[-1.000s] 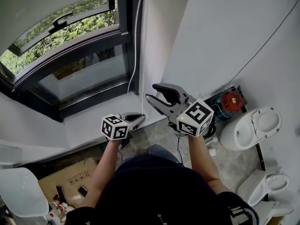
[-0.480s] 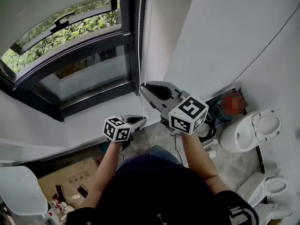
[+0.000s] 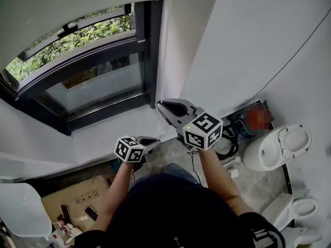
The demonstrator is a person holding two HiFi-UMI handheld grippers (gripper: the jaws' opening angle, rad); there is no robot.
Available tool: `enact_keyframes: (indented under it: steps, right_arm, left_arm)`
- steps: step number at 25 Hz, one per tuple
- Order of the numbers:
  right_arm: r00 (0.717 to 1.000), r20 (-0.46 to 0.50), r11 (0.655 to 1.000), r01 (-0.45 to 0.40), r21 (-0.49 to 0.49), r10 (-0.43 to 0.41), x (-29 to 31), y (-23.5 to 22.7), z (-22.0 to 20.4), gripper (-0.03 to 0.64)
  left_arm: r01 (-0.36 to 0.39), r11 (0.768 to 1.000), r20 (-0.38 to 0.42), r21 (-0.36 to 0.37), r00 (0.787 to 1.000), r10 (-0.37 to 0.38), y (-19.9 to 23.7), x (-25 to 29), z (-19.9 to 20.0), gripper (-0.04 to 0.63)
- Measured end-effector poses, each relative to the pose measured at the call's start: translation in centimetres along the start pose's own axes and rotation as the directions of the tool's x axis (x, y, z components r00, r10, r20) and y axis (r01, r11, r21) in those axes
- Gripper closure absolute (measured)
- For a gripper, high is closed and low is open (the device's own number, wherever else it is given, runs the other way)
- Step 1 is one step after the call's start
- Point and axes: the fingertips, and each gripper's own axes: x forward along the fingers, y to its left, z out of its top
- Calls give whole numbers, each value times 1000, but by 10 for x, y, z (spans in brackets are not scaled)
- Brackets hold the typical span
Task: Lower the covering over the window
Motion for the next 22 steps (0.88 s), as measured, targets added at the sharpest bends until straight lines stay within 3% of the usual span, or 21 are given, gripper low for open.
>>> enact_keyframes:
  steps: [3,9,22]
  right_arm:
    - [997,-78,999,13,-30,-15,7,-3,-27,603]
    - [987,-158,1000,-4,5,5,12,3,-59,603]
    - [958,-287,997,12,70,8,15,-1,-122,603]
  left_arm:
    - [-1,1000,0,-5,1000,1,0,-1,-5,581]
    - [-9,1000,40,5,999,9,-2,-11,-4,580]
    - [-17,998,121,62,993,9,-10,-28,13,580]
